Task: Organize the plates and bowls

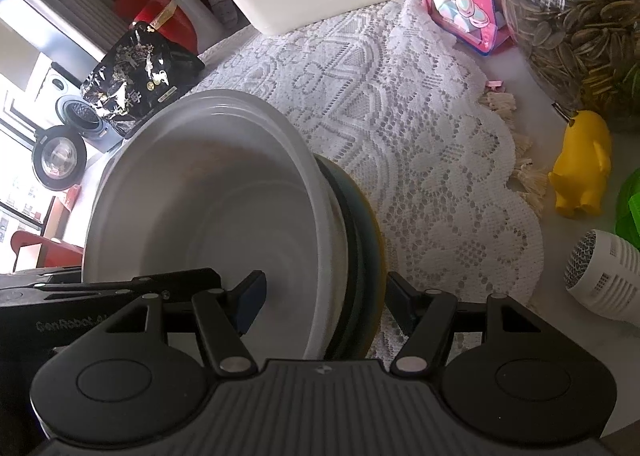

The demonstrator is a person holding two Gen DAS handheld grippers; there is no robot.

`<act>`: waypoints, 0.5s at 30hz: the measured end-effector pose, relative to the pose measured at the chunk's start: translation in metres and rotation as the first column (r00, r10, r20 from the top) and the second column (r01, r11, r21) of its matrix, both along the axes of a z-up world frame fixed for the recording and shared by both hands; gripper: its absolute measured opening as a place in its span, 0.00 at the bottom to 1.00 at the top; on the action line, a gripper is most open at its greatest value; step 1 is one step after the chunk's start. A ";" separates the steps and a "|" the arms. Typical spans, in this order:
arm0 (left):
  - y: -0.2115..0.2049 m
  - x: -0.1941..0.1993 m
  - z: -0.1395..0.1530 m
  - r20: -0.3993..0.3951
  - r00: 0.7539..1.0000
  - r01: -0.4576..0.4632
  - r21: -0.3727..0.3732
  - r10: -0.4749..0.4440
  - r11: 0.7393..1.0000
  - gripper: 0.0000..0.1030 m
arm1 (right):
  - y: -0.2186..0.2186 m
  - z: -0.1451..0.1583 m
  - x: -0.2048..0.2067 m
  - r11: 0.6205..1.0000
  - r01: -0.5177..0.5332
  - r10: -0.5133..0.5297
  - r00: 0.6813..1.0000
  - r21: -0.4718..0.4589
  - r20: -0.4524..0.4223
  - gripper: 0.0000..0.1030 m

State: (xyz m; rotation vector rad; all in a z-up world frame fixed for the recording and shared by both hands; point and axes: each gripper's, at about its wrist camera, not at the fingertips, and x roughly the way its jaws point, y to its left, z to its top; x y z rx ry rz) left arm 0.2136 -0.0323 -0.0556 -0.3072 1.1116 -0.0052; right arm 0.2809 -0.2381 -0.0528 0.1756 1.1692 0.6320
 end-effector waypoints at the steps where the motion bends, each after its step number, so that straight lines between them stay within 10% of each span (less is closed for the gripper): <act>1: 0.000 0.000 0.000 0.005 1.000 0.003 0.001 -0.003 1.000 0.41 | 0.000 0.000 0.000 1.000 0.000 0.000 1.000 -0.001 0.003 0.64; 15: 0.019 0.000 -0.004 0.026 0.998 0.057 -0.087 -0.055 0.995 0.29 | 0.003 0.020 -0.015 0.998 0.003 0.009 0.979 -0.058 0.201 0.64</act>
